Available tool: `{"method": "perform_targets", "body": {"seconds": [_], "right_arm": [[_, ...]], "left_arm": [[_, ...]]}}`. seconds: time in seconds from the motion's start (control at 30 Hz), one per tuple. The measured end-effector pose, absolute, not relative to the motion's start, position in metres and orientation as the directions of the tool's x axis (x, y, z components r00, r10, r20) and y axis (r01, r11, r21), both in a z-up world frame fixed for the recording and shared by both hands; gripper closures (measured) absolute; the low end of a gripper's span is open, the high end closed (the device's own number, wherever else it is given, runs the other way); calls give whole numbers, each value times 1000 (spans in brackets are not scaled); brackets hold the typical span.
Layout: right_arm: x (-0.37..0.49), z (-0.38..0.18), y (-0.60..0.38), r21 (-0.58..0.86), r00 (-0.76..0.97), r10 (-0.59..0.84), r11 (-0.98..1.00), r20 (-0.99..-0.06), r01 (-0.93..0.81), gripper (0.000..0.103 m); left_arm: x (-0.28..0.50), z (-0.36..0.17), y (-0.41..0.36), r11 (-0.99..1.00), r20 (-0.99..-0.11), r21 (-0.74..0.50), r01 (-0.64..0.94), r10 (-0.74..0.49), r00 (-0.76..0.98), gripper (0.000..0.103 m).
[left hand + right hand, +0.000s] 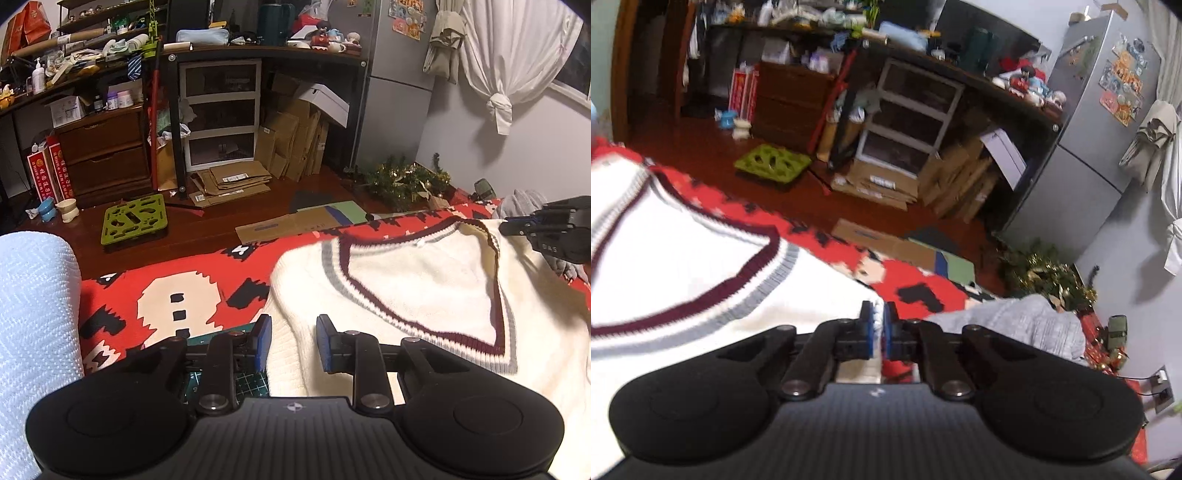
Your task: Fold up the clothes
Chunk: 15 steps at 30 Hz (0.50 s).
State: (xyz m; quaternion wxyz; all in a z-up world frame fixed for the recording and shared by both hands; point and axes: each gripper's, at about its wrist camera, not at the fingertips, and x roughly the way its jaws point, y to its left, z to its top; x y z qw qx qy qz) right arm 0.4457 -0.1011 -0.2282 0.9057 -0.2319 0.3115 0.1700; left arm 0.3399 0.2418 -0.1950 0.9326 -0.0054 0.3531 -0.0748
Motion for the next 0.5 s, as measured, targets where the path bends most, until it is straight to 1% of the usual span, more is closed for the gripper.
{"method": "perform_targets", "body": {"seconds": [0.07,0.1,0.17,0.27,0.33,0.4,0.5], "right_arm": [[450,-235,-103,-318,736,165,824,-656,-468,96],[451,-234,-106,-299,737,174,836,-653,-461,95],[454,-228,-114,-225,731,197,871,-654,-436,87],[452,-218,-119,-171,737,227,890,-637,-422,82],[451,-212,-118,-167,742,242,887,-625,-430,81],[449,-205,-113,-170,743,261,878,-616,-448,77],[444,-190,-103,-145,742,298,872,-601,-468,76]], "left_arm": [[339,-196,242,989,-660,-60,136,-142,738,77],[339,-196,243,989,-659,-61,136,-143,739,77],[338,-197,245,989,-657,-67,132,-143,740,77],[339,-199,250,988,-658,-85,125,-150,738,76],[340,-200,251,988,-659,-90,122,-151,737,74],[340,-200,252,988,-657,-99,120,-156,737,74],[340,-199,255,986,-649,-116,116,-164,743,75]]}}
